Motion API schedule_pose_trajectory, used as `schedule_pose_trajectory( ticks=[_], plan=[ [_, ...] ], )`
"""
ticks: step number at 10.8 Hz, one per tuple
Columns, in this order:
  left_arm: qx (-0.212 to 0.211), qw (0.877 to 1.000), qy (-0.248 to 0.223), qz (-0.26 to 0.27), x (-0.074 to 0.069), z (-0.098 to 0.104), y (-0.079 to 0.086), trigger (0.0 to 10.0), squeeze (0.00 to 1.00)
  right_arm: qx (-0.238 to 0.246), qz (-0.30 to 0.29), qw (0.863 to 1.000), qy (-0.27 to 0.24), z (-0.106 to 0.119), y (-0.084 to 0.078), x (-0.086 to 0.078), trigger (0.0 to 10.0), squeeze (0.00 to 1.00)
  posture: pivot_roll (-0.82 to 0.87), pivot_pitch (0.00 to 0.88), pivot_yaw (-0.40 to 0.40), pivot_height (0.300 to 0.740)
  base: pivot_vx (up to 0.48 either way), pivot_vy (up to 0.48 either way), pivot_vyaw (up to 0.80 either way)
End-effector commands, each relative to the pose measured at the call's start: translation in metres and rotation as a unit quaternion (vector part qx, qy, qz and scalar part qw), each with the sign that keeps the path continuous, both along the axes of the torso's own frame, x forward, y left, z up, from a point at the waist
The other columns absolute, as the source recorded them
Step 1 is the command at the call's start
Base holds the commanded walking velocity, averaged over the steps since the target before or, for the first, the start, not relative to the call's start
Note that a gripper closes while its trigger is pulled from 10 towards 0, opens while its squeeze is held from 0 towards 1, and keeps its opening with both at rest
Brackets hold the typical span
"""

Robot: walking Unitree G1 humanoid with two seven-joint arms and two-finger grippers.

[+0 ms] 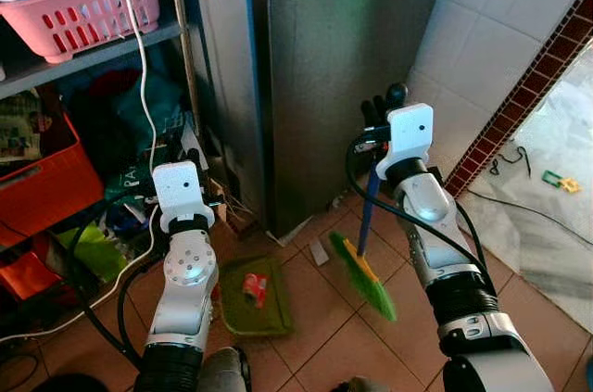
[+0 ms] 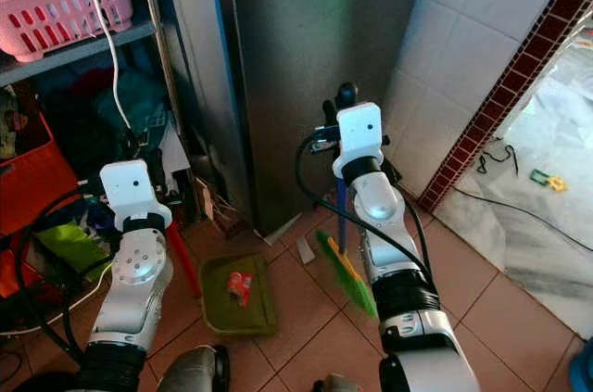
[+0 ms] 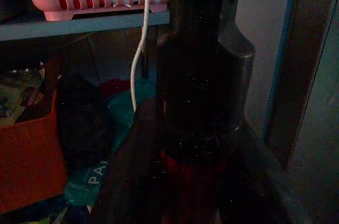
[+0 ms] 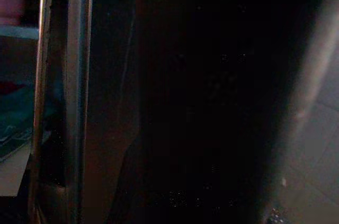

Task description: Sweep floor

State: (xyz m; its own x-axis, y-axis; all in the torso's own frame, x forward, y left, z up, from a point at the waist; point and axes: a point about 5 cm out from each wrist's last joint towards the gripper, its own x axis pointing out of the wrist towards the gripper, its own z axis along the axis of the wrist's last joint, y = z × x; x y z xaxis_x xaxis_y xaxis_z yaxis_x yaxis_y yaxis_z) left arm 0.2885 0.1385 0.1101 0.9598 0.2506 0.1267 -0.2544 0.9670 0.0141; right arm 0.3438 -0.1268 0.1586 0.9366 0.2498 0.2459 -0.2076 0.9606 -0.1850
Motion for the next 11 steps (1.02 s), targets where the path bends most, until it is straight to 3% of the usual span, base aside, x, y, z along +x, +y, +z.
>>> schedule_pose_trajectory(
  ticks=[1,3,8,10,11],
  plan=[
    [-0.005,1.0,-0.029,-0.011,0.0007,0.0095,-0.0076,10.0,0.0,-0.002,0.006,0.999,-0.045,0.0193,0.001,0.0008,10.0,0.0,0.0,0.028,-0.034,0.74,0.375,0.0,0.0],
    [-0.005,1.0,-0.028,-0.01,0.0014,0.0088,-0.0075,10.0,0.0,0.0,0.011,0.999,-0.052,0.0219,0.0033,0.0009,10.0,0.0,0.0,0.026,-0.034,0.74,0.343,0.0,0.0],
    [-0.007,1.0,-0.03,0.003,0.0019,0.0087,-0.0087,10.0,0.0,-0.022,0.034,0.997,-0.06,0.0212,0.0068,-0.0007,10.0,0.0,0.0,0.028,-0.037,0.74,0.0,0.0,0.0],
    [-0.006,1.0,-0.029,0.006,0.0013,0.0078,-0.0101,10.0,0.0,-0.024,0.04,0.997,-0.064,0.021,0.0094,-0.0028,10.0,0.0,0.0,0.034,-0.039,0.74,0.0,0.0,0.8],
    [0.0,0.999,-0.028,0.019,0.0016,0.0061,-0.0089,10.0,0.0,-0.022,0.042,0.997,-0.064,0.0203,0.0105,-0.0044,10.0,0.0,-0.01,0.04,-0.039,0.74,0.0,0.0,0.0]
  ],
)
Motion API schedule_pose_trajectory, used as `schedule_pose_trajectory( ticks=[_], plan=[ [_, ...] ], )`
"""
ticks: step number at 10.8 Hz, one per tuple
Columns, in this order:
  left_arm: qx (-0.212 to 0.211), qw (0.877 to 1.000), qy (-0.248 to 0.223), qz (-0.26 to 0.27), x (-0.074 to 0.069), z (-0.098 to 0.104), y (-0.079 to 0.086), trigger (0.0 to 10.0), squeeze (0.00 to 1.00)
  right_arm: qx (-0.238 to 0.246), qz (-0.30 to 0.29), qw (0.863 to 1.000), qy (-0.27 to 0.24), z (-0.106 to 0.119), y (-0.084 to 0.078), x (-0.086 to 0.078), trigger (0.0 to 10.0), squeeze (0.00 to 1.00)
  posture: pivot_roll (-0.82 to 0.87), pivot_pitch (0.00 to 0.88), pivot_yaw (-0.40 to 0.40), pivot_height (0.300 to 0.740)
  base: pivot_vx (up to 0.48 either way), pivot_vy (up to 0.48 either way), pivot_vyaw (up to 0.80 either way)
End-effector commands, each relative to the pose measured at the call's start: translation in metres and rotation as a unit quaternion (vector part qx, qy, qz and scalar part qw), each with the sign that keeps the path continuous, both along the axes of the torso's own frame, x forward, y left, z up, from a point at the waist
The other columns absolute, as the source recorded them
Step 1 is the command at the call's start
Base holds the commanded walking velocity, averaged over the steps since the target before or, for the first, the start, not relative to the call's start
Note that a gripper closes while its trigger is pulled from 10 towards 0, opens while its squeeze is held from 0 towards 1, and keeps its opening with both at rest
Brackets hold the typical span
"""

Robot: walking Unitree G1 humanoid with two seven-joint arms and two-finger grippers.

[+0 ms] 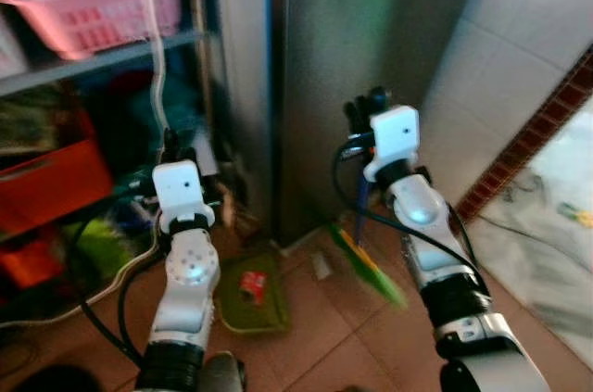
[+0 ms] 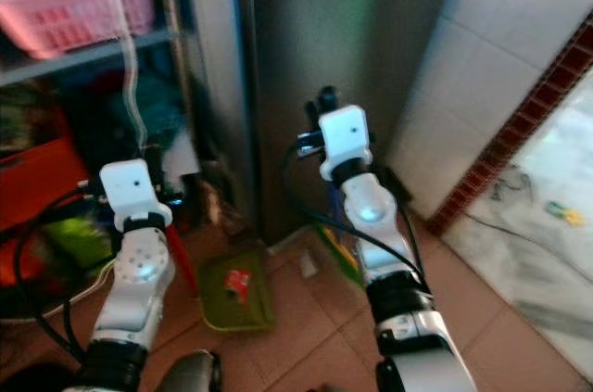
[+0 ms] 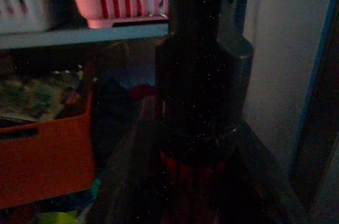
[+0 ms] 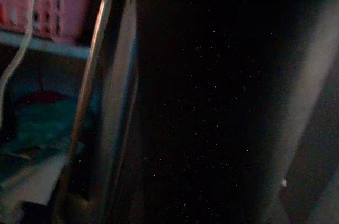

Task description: Sweep floor

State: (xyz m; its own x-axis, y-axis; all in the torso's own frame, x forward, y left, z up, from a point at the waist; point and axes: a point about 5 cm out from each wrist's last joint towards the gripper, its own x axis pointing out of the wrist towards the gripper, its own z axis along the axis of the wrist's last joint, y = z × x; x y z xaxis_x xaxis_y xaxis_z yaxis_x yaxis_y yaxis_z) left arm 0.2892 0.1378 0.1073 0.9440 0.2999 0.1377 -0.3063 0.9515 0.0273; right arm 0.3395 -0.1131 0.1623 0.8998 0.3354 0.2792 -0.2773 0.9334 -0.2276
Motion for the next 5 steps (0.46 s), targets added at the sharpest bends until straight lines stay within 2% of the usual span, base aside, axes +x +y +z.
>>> schedule_pose_trajectory(
  ticks=[1,3,5],
  plan=[
    [-0.004,1.0,-0.027,0.002,0.002,0.008,-0.007,10.0,0.0,-0.004,0.001,0.999,-0.041,0.016,-0.003,-0.001,10.0,0.0,-0.01,0.048,-0.042,0.74,0.0,0.0,0.0],
    [-0.014,1.0,-0.017,0.021,0.004,0.001,-0.003,10.0,0.0,-0.004,0.008,0.999,-0.043,0.017,-0.001,-0.002,10.0,0.0,-0.01,0.065,-0.048,0.74,0.0,0.0,0.0],
    [-0.029,0.999,-0.002,0.023,0.008,-0.012,-0.006,10.0,0.0,-0.014,0.033,0.998,-0.048,0.014,0.01,-0.005,10.0,0.0,-0.03,0.083,-0.047,0.74,0.0,0.0,0.0]
  ],
)
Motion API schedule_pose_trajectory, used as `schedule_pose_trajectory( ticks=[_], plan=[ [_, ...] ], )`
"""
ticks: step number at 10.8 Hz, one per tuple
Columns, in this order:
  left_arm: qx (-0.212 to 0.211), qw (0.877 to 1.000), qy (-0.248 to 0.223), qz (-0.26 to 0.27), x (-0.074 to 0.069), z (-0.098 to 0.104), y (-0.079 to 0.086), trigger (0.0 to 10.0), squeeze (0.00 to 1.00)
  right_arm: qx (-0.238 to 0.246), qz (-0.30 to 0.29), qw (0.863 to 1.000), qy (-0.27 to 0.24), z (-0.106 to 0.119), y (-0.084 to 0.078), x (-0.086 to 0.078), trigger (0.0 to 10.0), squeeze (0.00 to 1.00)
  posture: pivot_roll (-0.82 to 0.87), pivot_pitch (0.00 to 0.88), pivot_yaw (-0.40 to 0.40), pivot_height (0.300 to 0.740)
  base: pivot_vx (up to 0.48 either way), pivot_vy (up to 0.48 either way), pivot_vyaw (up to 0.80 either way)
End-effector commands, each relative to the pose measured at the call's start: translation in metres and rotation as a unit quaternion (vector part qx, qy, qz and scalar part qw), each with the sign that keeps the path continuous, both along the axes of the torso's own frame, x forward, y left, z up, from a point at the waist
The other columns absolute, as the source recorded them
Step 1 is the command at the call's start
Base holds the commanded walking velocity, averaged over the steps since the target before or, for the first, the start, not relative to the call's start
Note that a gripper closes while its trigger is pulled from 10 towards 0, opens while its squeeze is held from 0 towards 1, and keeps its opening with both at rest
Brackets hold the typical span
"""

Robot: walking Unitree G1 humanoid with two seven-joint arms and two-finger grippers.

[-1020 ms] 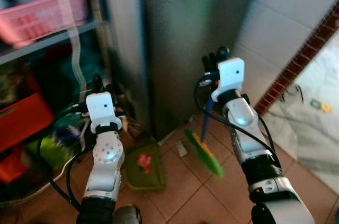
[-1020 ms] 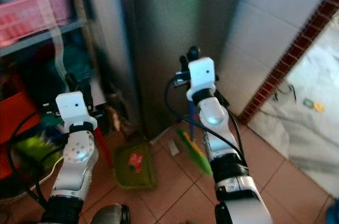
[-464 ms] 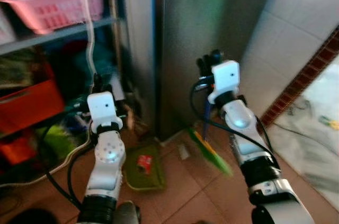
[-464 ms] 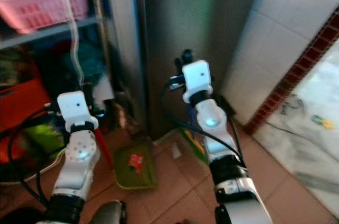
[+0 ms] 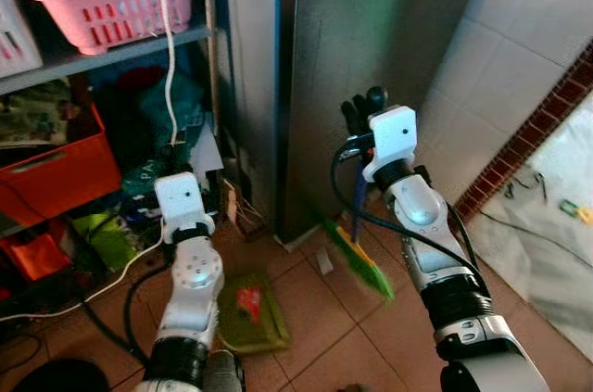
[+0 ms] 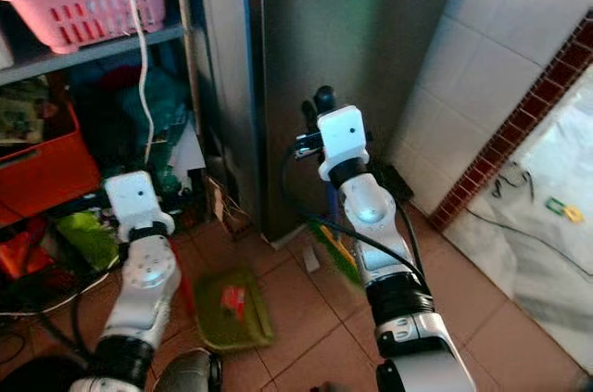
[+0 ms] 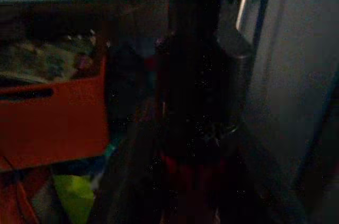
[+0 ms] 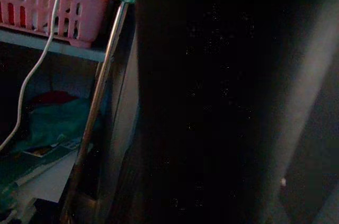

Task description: Sweep floor

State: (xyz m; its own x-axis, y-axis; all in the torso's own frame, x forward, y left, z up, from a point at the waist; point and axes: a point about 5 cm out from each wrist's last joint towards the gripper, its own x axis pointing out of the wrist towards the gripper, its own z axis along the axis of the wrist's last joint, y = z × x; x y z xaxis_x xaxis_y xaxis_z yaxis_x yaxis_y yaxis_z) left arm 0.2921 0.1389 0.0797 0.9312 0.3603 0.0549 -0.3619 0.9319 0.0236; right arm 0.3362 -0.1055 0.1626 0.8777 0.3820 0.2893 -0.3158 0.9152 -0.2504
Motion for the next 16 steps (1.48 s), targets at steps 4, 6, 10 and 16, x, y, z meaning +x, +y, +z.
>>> schedule_pose_trajectory(
  ticks=[4,6,10,16],
  plan=[
    [-0.01,0.999,-0.037,-0.013,0.01,0.01,-0.012,10.0,0.0,-0.025,0.141,0.989,0.032,-0.026,0.038,-0.025,10.0,0.0,-0.03,0.086,-0.043,0.74,0.0,0.0,0.0],
    [-0.01,0.999,-0.039,-0.012,0.01,0.009,-0.011,10.0,0.0,-0.035,0.208,0.975,0.066,-0.037,0.042,-0.038,10.0,0.0,-0.03,0.085,-0.043,0.74,0.0,0.0,0.0],
    [-0.009,0.999,-0.039,-0.014,0.012,0.007,-0.011,10.0,0.0,-0.048,0.242,0.965,0.092,-0.02,0.008,-0.04,10.0,0.0,-0.05,0.08,-0.034,0.74,0.0,0.0,0.0],
    [0.009,1.0,-0.014,-0.021,0.024,-0.002,-0.016,10.0,0.0,0.06,0.13,0.988,0.05,0.035,-0.005,-0.016,10.0,0.0,-0.08,0.06,-0.024,0.74,0.0,0.0,0.0]
  ],
)
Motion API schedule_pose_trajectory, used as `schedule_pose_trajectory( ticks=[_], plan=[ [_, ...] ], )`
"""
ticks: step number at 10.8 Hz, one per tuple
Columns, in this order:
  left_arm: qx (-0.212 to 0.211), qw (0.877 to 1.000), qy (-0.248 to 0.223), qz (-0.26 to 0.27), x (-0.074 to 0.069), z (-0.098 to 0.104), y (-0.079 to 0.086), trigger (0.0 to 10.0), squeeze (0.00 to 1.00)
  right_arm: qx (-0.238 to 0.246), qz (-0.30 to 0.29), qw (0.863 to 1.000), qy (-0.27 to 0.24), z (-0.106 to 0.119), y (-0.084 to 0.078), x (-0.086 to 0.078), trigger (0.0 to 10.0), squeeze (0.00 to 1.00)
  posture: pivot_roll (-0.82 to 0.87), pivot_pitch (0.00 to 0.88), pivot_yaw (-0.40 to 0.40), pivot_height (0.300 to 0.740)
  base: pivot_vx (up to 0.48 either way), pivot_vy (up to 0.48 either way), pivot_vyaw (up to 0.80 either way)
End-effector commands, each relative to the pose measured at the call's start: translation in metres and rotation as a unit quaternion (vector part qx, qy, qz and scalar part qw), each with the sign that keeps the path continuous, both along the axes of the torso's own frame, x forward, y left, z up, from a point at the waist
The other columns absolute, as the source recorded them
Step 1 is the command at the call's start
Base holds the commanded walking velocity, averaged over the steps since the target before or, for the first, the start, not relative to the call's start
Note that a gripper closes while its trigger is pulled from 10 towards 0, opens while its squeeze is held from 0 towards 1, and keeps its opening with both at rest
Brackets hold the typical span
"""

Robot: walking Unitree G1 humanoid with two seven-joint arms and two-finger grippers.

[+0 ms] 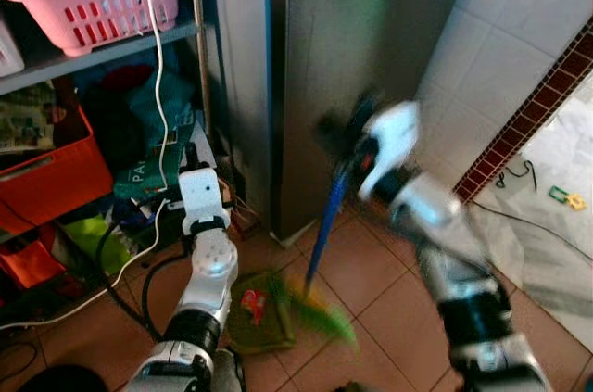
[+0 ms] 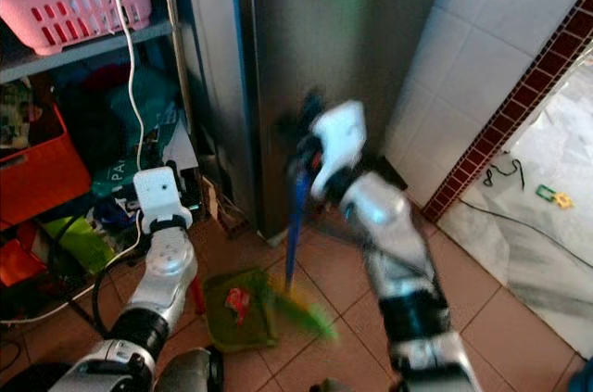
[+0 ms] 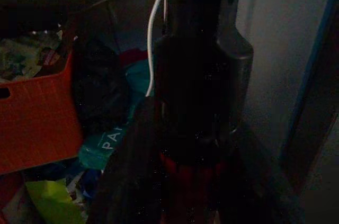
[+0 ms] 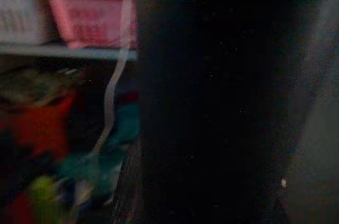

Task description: Sweep floor

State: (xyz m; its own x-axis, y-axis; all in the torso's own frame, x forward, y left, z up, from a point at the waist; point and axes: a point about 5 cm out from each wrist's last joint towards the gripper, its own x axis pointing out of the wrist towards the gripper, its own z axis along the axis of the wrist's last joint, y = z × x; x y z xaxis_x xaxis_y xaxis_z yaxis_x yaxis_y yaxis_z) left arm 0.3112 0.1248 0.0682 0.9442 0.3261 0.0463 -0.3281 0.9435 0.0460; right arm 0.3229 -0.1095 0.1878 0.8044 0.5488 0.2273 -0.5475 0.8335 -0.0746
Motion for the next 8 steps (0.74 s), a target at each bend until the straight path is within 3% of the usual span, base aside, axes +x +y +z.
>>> schedule_pose_trajectory(
  ticks=[1,3,6,8],
  plan=[
    [-0.005,1.0,-0.013,-0.008,0.004,0.005,-0.003,10.0,0.0,0.004,-0.065,0.997,-0.05,0.02,-0.015,0.009,10.0,0.0,-0.08,0.056,-0.024,0.74,0.0,0.0,0.0],
    [-0.004,1.0,-0.014,-0.015,0.006,0.004,-0.006,10.0,0.0,-0.005,-0.132,0.989,-0.061,0.025,-0.026,0.018,10.0,0.0,-0.08,0.048,-0.028,0.74,0.0,0.0,0.0],
    [-0.007,1.0,-0.011,-0.018,0.007,0.002,-0.01,10.0,0.0,-0.034,-0.153,0.987,-0.036,0.002,-0.024,0.017,10.0,0.0,-0.09,0.041,-0.039,0.74,0.0,0.0,0.0],
    [-0.012,1.0,-0.01,-0.02,0.007,0.001,-0.012,10.0,0.0,-0.02,-0.117,0.992,-0.044,-0.006,-0.001,0.008,10.0,0.0,-0.09,0.039,-0.042,0.74,0.0,0.0,0.0]
  ],
)
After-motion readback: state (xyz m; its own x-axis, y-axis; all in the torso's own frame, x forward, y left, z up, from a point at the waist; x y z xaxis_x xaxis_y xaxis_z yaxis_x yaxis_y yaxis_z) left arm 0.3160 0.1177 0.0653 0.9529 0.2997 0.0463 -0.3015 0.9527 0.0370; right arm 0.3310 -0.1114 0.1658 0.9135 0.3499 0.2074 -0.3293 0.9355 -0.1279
